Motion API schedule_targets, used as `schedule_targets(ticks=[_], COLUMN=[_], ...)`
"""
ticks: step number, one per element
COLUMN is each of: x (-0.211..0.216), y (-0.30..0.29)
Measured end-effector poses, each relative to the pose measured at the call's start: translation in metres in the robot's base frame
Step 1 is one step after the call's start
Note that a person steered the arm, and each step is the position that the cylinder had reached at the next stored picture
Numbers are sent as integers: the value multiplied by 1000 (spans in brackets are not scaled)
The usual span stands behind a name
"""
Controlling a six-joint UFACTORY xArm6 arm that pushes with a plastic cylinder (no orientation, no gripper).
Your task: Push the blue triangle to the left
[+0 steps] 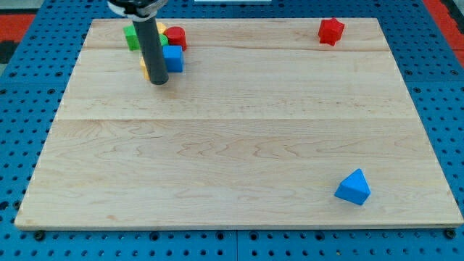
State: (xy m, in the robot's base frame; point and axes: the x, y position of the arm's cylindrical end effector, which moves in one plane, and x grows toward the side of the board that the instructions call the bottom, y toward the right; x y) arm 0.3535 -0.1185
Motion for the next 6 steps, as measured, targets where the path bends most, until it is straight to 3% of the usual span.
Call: schedule_targets(ticks=[3,5,6], x=[44,130,173], y=[215,342,374])
